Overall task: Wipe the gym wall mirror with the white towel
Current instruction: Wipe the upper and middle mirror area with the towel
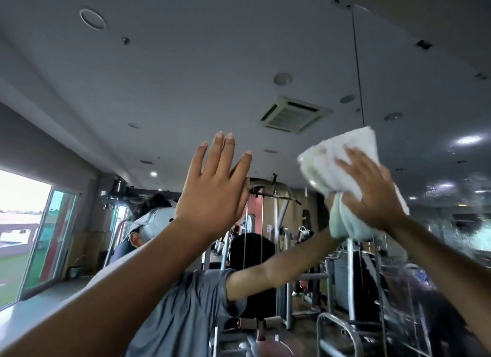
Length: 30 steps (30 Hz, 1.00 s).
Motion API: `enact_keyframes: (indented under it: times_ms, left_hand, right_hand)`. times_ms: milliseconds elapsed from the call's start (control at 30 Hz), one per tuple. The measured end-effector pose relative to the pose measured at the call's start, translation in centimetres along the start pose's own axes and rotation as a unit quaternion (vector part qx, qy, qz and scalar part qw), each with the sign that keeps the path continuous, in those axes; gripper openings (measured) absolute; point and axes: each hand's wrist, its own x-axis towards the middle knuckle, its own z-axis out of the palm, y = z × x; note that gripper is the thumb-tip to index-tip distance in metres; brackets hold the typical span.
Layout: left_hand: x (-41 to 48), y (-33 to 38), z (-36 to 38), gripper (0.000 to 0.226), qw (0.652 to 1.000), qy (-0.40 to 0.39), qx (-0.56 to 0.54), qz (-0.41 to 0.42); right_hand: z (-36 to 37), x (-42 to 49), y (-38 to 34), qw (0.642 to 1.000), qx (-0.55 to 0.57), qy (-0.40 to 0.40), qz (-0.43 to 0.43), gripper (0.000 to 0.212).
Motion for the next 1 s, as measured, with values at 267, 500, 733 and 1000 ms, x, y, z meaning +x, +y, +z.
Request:
enact_keyframes:
  times_ms: [267, 500, 733, 1000]
  left_hand:
    - [-2.8, 1.0, -0.2, 0.062, 1.000, -0.008, -0.017, 0.021]
    - [-4.6, 1.2, -0.3, 0.062, 0.999, -0.006, -0.007, 0.044]
    - [-4.7, 1.3, -0.4, 0.062, 0.999, -0.001, -0.003, 0.034]
    - [-4.1, -1.9, -2.4, 0.065, 0.996, -0.035, -0.032, 0.081]
  right_hand:
    - [1.1, 0.3, -8.4, 0.991, 0.009, 0.057, 0.122, 0.071]
    - [1.1, -6.3, -3.7, 0.999, -0.014, -0.005, -0.036, 0.075]
    - [1.1, 0.8, -11.1, 0.968, 0.025, 0.069, 0.238, 0.067]
    - [0.9, -5.0, -8.4, 1.000, -0.003, -0.014, 0.007, 0.067]
